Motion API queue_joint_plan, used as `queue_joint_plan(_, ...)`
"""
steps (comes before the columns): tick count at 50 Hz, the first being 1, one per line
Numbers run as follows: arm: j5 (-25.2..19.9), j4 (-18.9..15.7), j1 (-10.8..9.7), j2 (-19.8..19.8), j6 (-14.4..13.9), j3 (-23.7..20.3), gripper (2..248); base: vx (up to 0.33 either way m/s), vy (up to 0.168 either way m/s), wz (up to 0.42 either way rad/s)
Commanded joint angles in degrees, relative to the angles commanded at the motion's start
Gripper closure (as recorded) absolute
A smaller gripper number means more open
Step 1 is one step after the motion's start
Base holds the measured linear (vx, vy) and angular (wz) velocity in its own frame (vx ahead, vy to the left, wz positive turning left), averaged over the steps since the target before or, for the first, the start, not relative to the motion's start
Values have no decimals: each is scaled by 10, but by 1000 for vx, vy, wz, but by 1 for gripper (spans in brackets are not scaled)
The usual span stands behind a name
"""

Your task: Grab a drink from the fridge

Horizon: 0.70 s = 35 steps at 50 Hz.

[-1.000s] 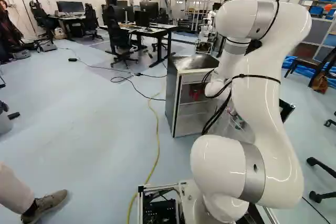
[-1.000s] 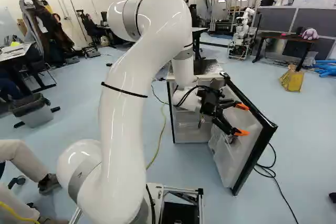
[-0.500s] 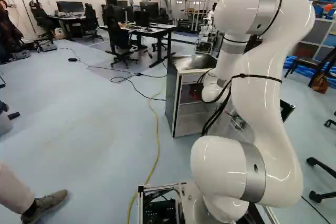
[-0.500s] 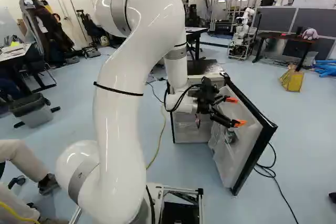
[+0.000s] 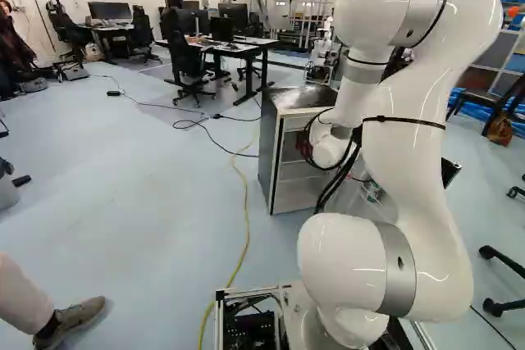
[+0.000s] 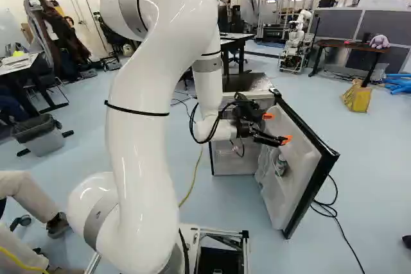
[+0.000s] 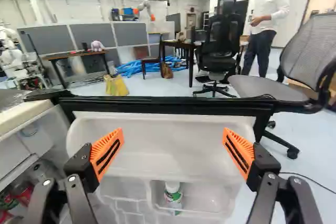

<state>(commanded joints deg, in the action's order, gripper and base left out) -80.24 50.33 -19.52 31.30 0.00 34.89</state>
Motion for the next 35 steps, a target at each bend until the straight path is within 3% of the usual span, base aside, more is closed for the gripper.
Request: queue_joint_plan(35, 0, -211, -2, -50, 0, -73, 3, 0, 0, 0)
